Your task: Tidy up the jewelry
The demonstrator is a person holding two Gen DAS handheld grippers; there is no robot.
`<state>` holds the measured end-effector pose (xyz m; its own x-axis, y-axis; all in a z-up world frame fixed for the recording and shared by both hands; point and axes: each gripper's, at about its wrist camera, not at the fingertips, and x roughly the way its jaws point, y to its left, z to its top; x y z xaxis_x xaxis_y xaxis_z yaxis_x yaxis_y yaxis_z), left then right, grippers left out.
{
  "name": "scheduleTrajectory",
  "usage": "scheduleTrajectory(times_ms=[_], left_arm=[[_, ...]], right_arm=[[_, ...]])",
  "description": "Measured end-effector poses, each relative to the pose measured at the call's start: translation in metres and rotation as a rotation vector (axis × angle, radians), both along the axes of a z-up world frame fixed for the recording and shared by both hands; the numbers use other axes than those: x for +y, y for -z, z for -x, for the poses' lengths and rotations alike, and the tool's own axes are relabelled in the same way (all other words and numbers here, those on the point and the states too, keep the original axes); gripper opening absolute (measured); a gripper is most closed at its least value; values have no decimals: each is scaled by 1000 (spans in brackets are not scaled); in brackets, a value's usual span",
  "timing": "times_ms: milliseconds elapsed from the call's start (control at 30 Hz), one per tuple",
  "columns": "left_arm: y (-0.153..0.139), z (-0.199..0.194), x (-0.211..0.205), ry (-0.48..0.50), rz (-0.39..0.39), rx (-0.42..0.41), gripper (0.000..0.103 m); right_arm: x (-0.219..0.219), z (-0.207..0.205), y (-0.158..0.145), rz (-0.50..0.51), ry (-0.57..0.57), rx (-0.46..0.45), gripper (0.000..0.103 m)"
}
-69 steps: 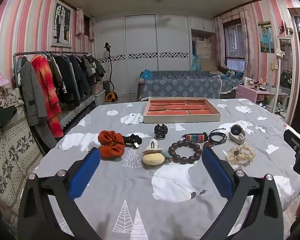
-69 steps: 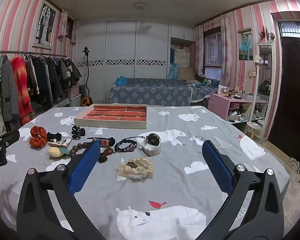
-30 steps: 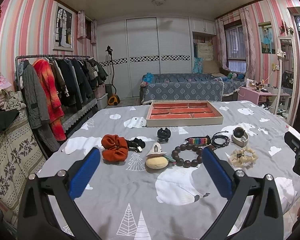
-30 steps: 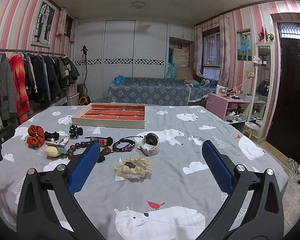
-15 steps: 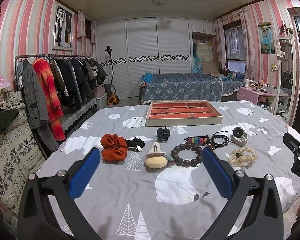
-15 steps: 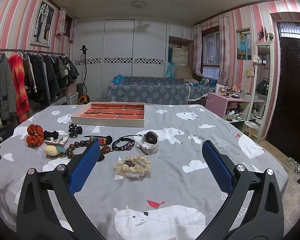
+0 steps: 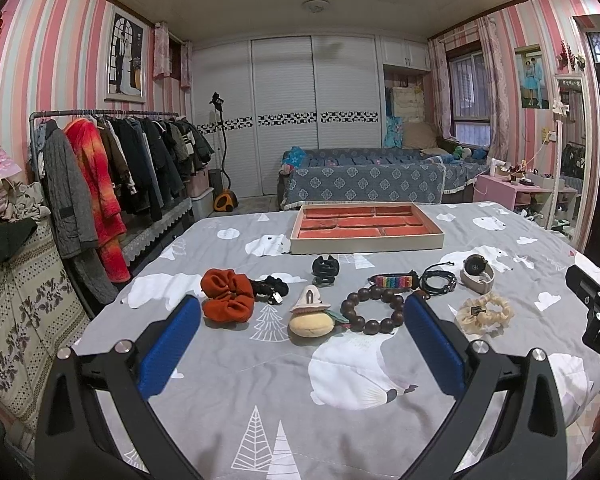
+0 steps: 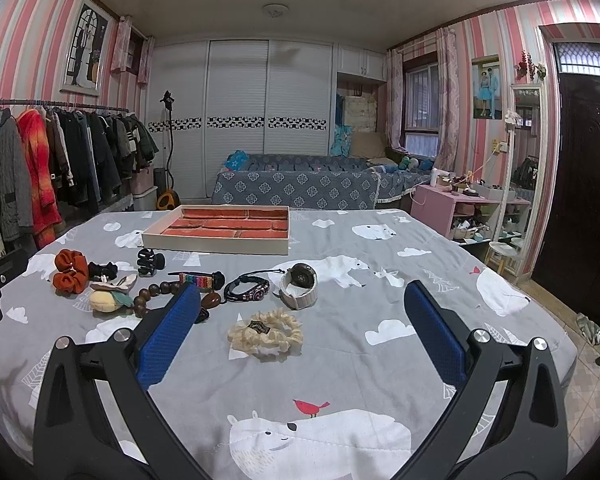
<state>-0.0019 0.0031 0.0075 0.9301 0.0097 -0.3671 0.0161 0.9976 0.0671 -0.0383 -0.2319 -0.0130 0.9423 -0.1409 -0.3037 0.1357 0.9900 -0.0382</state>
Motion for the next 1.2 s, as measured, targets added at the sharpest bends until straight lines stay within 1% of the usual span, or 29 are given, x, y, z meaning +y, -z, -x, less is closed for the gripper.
scheduleTrajectory(times_ms=[667, 1200], left_arm=[[0, 1, 0, 0, 0, -3, 99], [3, -6, -1, -3, -2, 8, 99]], right_arm=[[-1, 0, 1, -1, 1, 1, 99], [-2, -1, 2, -6, 4, 4, 99]])
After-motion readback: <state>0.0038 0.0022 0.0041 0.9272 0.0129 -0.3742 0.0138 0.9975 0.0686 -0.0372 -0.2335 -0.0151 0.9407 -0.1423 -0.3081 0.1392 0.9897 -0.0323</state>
